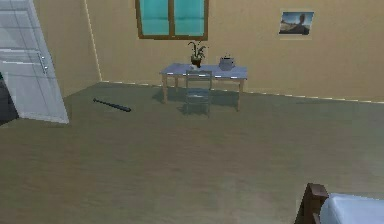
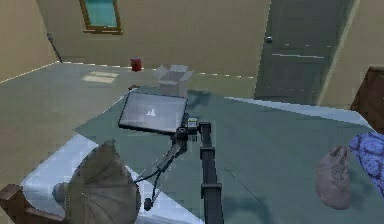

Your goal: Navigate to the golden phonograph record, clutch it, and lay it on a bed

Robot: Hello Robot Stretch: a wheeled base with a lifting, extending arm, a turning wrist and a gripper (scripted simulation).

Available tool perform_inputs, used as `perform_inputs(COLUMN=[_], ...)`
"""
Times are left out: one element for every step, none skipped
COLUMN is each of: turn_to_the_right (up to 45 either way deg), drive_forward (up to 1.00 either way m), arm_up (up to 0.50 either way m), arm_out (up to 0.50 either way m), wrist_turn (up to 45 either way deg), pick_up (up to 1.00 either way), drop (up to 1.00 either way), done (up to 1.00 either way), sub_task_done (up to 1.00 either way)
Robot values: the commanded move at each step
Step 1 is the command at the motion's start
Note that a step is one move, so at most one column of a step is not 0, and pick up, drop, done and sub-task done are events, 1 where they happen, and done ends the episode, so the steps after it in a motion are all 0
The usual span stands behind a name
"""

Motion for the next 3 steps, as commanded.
perform_inputs(turn_to_the_right=[0.0, 0.0, 0.0], drive_forward=[0.00, 0.00, 0.00], arm_up=[0.00, 0.00, 0.00], arm_out=[0.00, 0.00, 0.00], wrist_turn=[45.0, 45.0, 45.0], pick_up=[0.00, 0.00, 0.00], drop=[0.00, 0.00, 0.00], done=[0.00, 0.00, 0.00], sub_task_done=[0.00, 0.00, 0.00])
